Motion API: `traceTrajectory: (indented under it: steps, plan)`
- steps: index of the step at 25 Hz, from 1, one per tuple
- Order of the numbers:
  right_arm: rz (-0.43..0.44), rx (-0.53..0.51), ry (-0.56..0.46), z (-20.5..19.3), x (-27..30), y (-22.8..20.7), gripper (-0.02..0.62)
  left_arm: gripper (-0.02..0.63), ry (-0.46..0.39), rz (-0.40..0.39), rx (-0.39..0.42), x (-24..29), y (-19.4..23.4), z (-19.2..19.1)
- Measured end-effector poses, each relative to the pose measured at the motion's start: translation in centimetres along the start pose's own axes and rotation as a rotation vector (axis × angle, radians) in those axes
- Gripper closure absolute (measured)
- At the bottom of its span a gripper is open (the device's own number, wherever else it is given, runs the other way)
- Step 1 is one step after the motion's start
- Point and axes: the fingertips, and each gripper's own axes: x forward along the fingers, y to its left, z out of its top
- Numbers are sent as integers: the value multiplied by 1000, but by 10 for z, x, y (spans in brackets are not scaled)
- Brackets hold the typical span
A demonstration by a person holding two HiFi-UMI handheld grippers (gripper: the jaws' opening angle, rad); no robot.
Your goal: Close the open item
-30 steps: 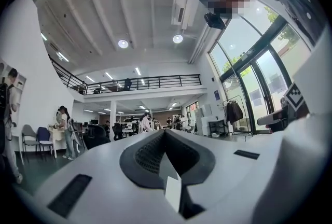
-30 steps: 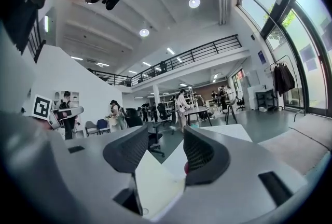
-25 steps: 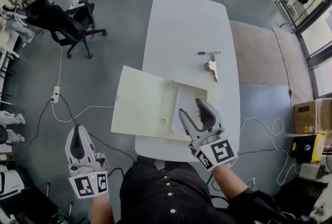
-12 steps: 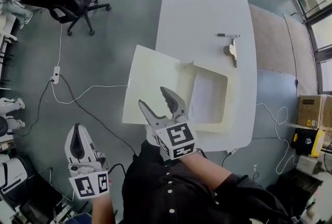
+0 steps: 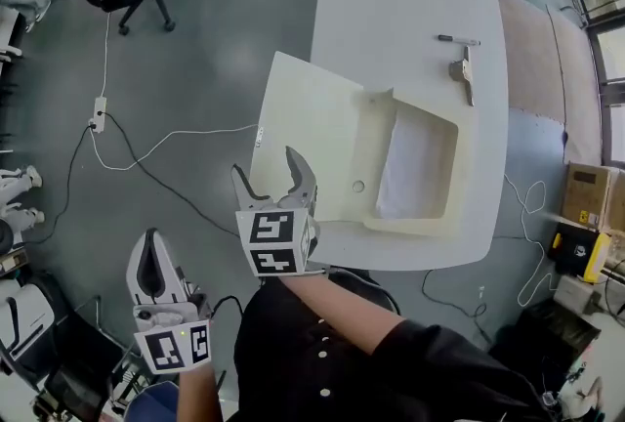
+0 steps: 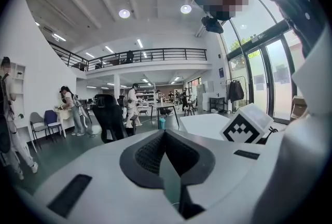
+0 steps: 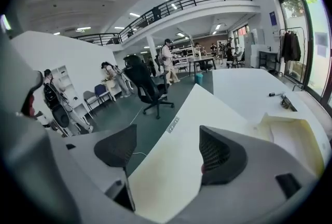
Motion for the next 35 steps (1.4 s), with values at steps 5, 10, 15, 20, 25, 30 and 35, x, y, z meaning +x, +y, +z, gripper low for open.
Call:
traceTrajectory:
  steps: [5, 10, 15, 20, 25, 30, 35]
  plan:
    - [-110, -15, 22, -8, 21, 6, 232, 589, 39, -11, -15, 5, 9, -18]
    - [-271, -80, 69, -22, 32, 1, 232, 589, 64, -35, -29, 11, 16, -30]
    - [-324, -87, 125, -33, 31, -9, 233, 589, 67, -59, -36, 21, 20, -33]
    - [-280, -13, 140, -27, 10, -13, 256, 589, 57, -84, -47, 30, 17, -32]
    - [-221, 79, 120, -14, -21, -22, 413, 589, 31, -124, -52, 40, 3, -24]
    - [-153, 131, 79, 5, -58, -41, 474, 589, 1, -163, -47, 48, -17, -7]
    - [-95, 175, 40, 11, -105, -81, 526, 589, -30, -197, -36, 56, -45, 13]
